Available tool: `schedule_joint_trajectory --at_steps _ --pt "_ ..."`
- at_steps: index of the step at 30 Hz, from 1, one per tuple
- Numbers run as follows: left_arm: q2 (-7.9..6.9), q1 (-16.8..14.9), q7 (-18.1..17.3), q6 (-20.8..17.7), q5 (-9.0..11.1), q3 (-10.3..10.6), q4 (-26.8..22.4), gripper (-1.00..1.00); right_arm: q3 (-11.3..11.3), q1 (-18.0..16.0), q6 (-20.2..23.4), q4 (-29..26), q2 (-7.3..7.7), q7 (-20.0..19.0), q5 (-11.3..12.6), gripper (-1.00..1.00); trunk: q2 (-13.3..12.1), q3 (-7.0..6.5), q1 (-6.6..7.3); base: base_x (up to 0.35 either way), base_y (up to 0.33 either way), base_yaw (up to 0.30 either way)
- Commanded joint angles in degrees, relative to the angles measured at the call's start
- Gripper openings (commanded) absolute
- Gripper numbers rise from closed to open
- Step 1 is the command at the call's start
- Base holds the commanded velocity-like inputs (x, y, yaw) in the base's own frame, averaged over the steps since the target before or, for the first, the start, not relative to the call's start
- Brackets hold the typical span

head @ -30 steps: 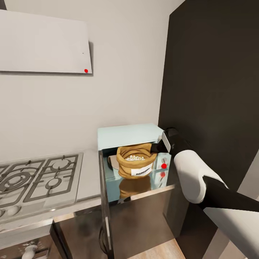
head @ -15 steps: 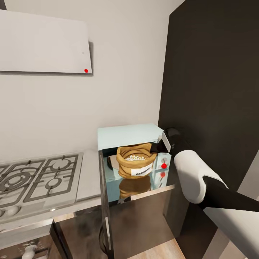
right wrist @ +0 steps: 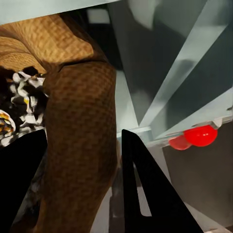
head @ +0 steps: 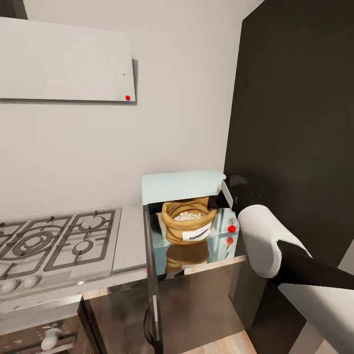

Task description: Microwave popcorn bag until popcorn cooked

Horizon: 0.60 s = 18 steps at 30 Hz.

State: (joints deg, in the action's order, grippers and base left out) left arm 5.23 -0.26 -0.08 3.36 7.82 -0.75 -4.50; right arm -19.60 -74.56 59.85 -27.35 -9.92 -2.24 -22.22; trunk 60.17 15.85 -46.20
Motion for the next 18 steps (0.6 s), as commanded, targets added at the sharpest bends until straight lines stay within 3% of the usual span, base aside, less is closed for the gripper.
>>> schedule_joint_trajectory --at_steps 1,18 --pt "0.01 -0.03 -0.01 0.16 0.44 -0.01 0.02 1.00 -0.44 -0.06 0.15 -0.07 -0.08 -0.22 -0.46 -1.00 0.05 0.07 0.00 0.000 0.000 0.008" --pt "0.00 -0.01 -0.01 0.16 0.44 0.05 0.02 1.00 -0.61 0.22 0.15 0.41 -0.08 -0.30 0.22 -1.00 0.05 0.07 0.00 0.011 0.000 0.001"
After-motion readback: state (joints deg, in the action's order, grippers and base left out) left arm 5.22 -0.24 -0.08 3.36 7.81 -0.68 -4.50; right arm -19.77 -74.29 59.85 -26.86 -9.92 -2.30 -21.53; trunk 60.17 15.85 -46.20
